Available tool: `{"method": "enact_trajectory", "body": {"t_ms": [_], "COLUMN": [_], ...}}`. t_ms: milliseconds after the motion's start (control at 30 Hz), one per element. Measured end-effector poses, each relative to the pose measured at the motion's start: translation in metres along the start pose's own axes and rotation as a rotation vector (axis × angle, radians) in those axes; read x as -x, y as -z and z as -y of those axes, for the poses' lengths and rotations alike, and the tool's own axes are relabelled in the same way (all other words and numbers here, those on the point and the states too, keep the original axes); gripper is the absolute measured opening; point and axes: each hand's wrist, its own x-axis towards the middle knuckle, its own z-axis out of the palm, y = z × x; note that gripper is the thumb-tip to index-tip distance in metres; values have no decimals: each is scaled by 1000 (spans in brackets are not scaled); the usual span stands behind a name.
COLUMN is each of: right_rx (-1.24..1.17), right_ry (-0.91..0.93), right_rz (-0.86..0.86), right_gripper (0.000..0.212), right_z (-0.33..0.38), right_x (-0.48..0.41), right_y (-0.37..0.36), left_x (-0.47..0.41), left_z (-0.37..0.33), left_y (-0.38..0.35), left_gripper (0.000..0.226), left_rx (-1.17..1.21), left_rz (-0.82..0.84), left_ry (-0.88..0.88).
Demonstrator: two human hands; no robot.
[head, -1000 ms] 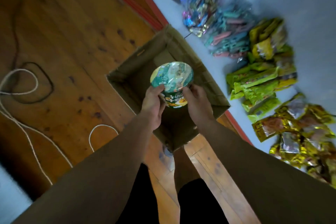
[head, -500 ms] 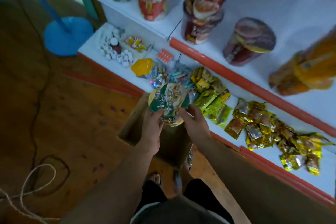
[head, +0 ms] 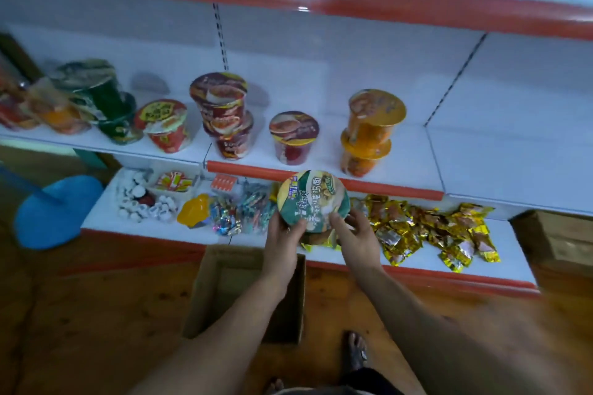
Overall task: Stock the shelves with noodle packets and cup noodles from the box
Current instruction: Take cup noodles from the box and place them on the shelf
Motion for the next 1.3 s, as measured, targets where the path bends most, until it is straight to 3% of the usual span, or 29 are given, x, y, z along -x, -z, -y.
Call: {"method": "enact_trajectory", "body": {"t_ms": [200,400,633,833,1033,1300], "right_rx": [-112,-179,-213,-146,-104,-40], "right_ry": [-70,-103,-122,-175,-206,-262], "right_rz": [-237,-355,-241,-142,-85,13], "right_gripper": [42,43,39,41,39,41], "right_z": [-21,-38,-36,-34,-42,-57], "right_x": [-15,-59,-156,-227,-274,-290], "right_y": [92,185,259,280,280,280], "left_x": [0,-12,-82,-135,-173,-187], "left_z": [11,20,12,17,24,40], "left_y": [-102,-213,-312,-350,-362,-359], "left_gripper": [66,58,29,45,32,36], "left_rx": [-192,-307,-392,-425,-470,-491], "left_rz": [129,179,166,75,49,39], "left_ry": [1,-13,-5,48,83,177]}}
